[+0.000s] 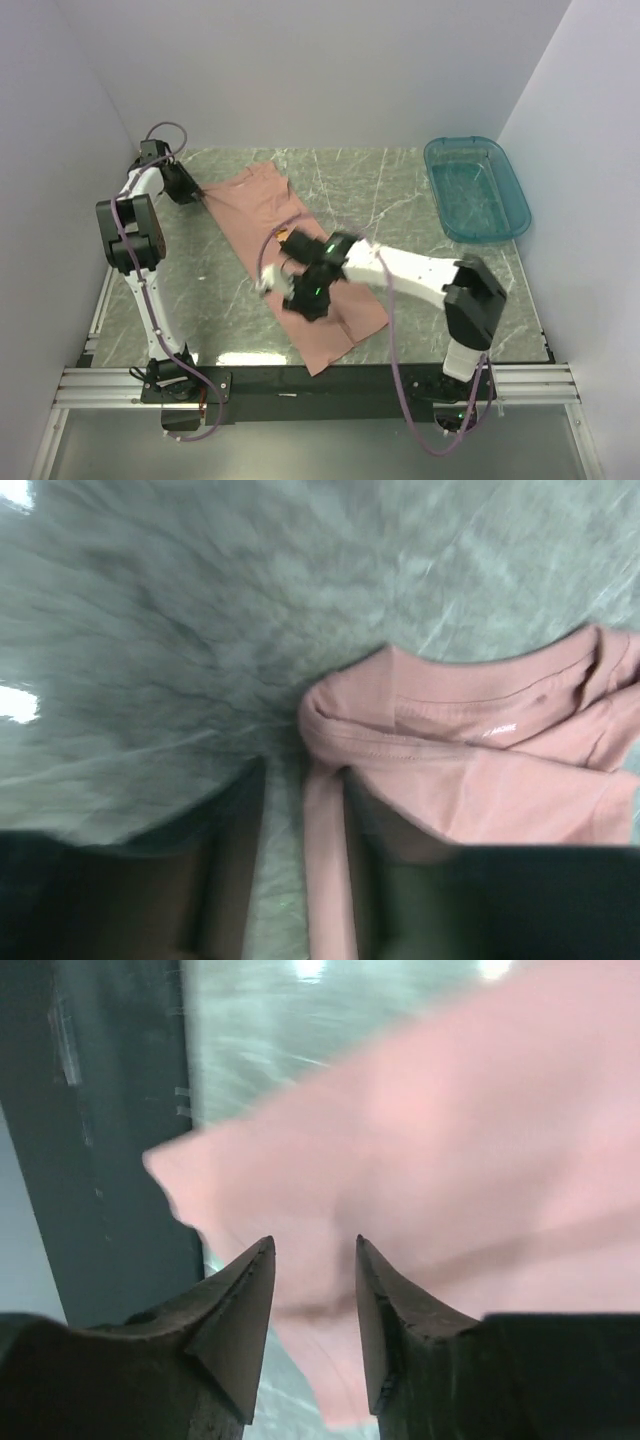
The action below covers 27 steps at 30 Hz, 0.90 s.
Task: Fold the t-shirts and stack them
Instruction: Fold the tshirt
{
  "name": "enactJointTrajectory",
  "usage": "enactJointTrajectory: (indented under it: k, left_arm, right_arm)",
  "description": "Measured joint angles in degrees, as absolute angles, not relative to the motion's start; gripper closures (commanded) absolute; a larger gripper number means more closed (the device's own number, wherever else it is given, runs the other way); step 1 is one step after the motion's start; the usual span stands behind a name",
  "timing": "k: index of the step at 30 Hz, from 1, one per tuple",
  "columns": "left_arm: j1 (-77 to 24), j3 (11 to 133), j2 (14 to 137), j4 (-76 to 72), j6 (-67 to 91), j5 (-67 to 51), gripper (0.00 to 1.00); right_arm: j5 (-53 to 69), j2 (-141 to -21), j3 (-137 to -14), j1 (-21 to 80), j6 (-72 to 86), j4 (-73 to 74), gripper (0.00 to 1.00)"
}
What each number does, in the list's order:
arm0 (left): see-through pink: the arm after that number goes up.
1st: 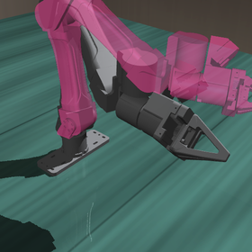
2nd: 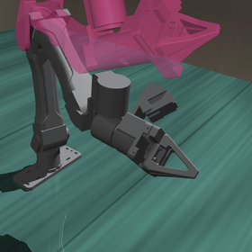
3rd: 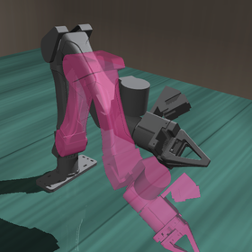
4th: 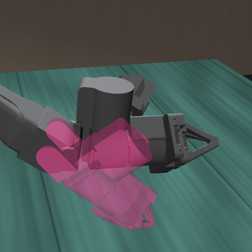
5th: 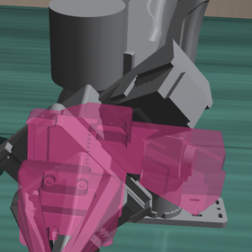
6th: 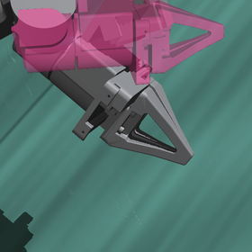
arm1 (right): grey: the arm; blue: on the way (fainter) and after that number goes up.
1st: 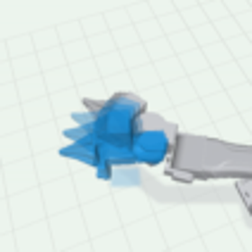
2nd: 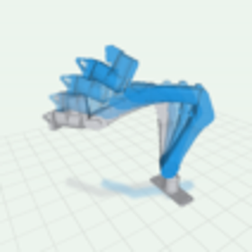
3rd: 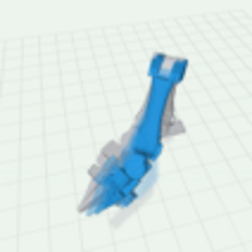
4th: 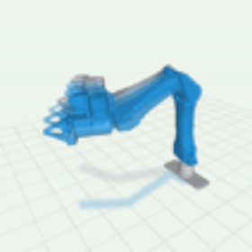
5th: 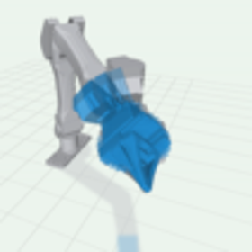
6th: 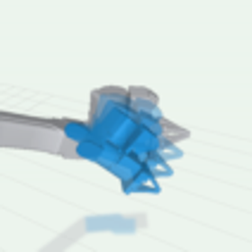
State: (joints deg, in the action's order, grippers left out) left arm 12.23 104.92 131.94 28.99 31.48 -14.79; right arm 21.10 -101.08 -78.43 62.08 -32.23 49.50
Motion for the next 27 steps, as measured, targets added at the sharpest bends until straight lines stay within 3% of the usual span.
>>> enactJointTrajectory:
  k: [2, 7, 10, 14, 21, 27]
  left_arm:
    - [12.53, 103.74, 129.88, 27.59, 30.76, -13.19, 0.43]
    - [13.98, 100.71, 119.98, 23.94, 30.61, -11.18, 0.4]
    - [15.55, 94.19, 110.61, 18.37, 31.46, -13.58, 0.38]
    - [17.19, 79.59, 98.67, 11.18, 33.87, -19.09, 0.32]
    - [14.61, 56.49, 87.74, 8.88, 35.62, -28.29, 0.33]
    - [15.59, 47.68, 73.95, 9.69, 35.09, -34.79, 0.26]
  right_arm:
    - [24.14, -98.85, -80.01, 54.61, -32.01, 50.22, 0.52]
    - [29.1, -97.93, -82.59, 32.12, -27.2, 44.69, 0.52]
    - [30.81, -101.06, -82.54, 23.88, -22.17, 42.15, 0.51]
    - [32.95, -108.6, -82.48, 19.44, -17.08, 40.32, 0.52]
    - [36.97, -117.34, -82.43, 17.85, -12.84, 40.23, 0.52]
    - [40.01, -120.49, -84.36, 18.46, -11.11, 41.25, 0.53]
